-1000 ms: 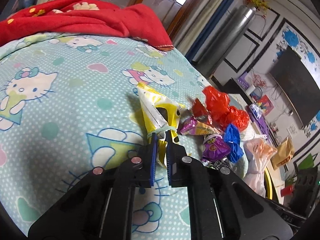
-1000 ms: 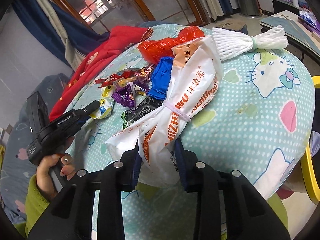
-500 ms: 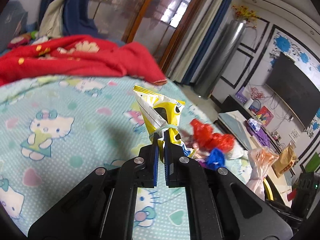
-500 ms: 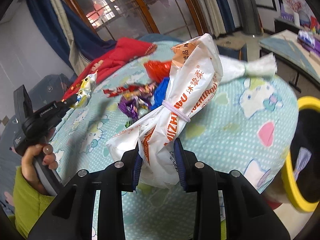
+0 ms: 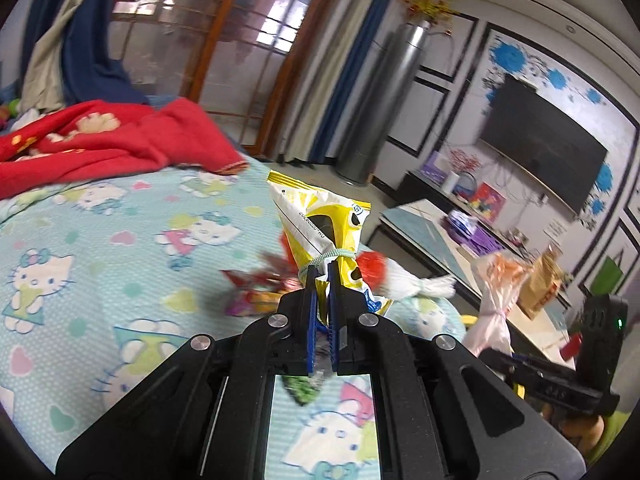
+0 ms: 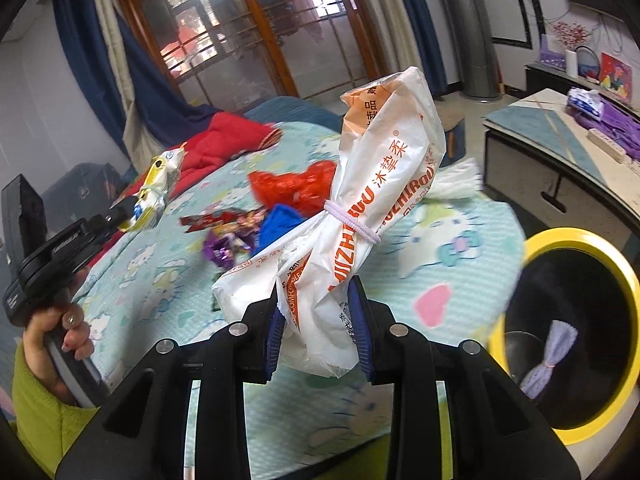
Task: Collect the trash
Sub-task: 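Carry the yellow wrapper in left tool over the bin while right tool carries the white bag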
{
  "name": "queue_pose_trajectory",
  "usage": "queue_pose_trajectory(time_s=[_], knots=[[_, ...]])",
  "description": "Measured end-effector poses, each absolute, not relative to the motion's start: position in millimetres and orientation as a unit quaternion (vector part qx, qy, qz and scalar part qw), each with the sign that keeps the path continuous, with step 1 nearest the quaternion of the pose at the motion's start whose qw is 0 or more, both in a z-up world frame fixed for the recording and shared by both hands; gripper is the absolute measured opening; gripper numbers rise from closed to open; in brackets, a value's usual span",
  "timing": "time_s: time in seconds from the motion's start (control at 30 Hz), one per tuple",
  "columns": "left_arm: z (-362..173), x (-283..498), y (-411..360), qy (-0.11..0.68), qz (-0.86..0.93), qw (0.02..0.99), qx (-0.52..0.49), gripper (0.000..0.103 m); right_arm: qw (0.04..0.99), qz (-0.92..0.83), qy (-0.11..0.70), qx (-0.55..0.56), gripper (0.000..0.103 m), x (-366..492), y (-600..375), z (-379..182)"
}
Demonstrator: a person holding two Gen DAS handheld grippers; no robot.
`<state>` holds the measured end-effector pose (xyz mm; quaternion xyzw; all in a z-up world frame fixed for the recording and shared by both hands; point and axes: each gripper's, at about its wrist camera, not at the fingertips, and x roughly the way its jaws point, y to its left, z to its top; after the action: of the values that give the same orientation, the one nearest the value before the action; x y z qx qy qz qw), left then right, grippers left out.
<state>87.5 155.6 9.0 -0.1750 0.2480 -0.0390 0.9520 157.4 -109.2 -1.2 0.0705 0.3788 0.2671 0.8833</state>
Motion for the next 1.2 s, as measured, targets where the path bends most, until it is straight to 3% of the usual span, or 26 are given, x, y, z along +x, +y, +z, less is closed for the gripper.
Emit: queue_pose_trajectory(time_s=[1.2], knots=[[-16.5,100.4,9.7,0.278,-0.188,0.937,-0.095,0.002,0.920,0.137,0.359,0.077,0.029,149.6,-243.1,-9.9]])
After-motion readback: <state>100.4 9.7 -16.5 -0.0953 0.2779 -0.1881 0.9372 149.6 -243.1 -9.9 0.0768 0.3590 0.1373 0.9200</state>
